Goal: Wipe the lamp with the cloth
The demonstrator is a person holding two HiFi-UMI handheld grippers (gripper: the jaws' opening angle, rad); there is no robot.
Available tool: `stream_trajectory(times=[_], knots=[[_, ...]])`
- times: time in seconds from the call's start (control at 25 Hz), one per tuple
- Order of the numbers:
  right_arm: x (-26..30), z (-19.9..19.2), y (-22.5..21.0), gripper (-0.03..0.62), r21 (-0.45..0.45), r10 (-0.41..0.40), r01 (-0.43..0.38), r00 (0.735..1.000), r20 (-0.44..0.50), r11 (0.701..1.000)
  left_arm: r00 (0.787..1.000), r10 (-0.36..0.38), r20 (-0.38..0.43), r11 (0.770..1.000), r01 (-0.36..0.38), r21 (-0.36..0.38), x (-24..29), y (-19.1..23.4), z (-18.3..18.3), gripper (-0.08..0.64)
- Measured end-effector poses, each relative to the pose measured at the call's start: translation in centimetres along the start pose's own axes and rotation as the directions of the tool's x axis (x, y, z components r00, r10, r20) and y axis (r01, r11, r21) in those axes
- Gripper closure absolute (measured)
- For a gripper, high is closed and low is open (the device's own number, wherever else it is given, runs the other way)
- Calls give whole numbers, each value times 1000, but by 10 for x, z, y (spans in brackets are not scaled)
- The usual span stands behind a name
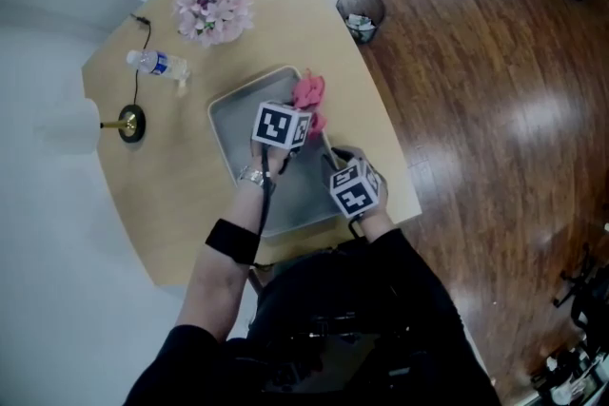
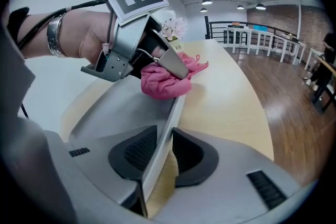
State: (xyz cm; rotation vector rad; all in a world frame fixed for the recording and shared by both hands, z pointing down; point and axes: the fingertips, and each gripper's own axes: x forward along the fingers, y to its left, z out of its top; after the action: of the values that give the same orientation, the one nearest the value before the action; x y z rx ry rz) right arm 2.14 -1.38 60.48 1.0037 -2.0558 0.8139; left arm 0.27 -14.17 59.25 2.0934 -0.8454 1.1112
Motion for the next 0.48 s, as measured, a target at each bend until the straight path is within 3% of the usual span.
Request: stream_trajectory(times=[0.08,0.48], knots=[[-7,-4,0,460,11,17,-17,1000,-8,1000,1000,-6,-4,1000,6,6,-1,-9,-7,443],[-55,-35,-1,459,132,-15,12,999,28,991,997,-59,-41,997,61,41,-10,-54,-47,443]])
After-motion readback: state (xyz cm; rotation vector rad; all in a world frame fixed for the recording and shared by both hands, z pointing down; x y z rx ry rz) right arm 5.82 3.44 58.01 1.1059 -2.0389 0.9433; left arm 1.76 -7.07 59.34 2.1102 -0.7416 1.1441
